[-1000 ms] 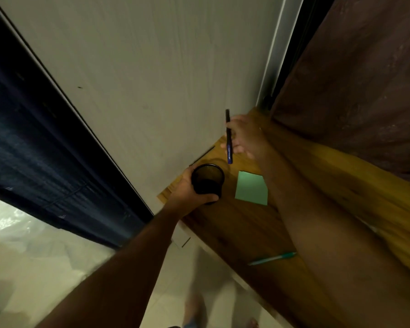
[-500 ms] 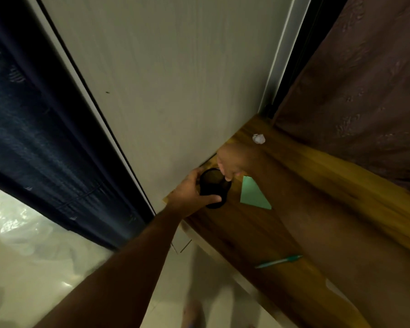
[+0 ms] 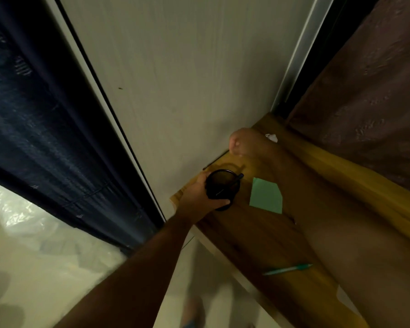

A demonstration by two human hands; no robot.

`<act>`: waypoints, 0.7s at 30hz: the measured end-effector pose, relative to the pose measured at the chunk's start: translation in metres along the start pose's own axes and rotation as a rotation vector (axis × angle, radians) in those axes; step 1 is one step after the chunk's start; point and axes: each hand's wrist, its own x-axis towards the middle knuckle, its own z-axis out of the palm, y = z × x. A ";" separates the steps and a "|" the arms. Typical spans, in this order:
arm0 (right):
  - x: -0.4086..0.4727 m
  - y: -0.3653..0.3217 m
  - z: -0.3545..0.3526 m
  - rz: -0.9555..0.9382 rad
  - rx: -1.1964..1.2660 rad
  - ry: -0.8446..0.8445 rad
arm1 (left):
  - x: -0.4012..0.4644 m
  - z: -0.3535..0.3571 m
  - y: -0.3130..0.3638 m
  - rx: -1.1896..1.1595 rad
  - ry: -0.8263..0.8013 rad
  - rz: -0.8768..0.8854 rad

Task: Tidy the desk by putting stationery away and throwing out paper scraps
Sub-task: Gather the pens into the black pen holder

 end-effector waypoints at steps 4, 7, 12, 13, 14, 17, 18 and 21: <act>0.023 0.028 0.052 0.060 0.124 -0.014 | -0.002 -0.010 -0.010 -0.009 0.019 -0.040; 0.026 0.021 0.084 0.144 0.274 -0.067 | -0.005 -0.017 -0.018 0.000 0.028 -0.067; 0.034 0.003 0.102 0.385 0.897 -0.018 | -0.009 -0.025 -0.022 -0.018 0.035 -0.067; 0.034 0.001 0.101 0.396 0.915 -0.011 | -0.009 -0.025 -0.022 -0.016 0.035 -0.066; 0.035 0.001 0.102 0.363 0.857 -0.007 | -0.009 -0.026 -0.021 -0.016 0.035 -0.067; 0.036 0.007 0.100 0.157 0.310 -0.035 | -0.008 -0.026 -0.020 -0.021 0.031 -0.077; 0.035 0.007 0.097 0.099 0.119 -0.021 | -0.008 -0.026 -0.020 -0.024 0.033 -0.081; 0.032 0.010 0.095 0.026 -0.104 0.000 | -0.008 -0.025 -0.021 -0.030 0.034 -0.093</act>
